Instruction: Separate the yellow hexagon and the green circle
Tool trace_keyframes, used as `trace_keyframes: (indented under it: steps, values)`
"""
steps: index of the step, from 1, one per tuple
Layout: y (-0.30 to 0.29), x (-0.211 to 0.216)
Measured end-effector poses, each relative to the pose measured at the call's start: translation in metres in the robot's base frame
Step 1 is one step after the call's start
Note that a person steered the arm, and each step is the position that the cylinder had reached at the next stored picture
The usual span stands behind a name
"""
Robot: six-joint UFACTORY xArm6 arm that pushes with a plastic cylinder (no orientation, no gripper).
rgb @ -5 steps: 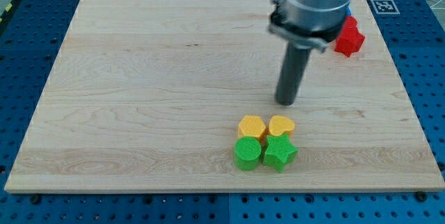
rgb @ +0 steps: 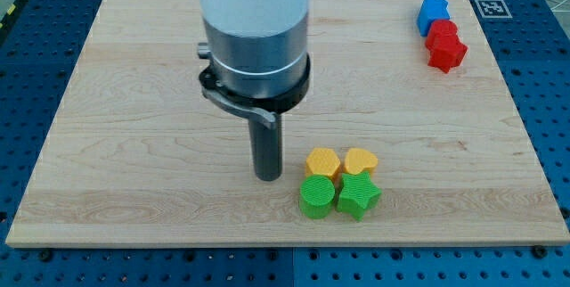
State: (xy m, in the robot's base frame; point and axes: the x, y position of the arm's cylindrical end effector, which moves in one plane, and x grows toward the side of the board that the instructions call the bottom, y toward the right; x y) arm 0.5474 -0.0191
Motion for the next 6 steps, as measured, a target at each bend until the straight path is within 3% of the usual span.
trace_keyframes:
  steps: [6]
  values:
    - [0.071,0.021]
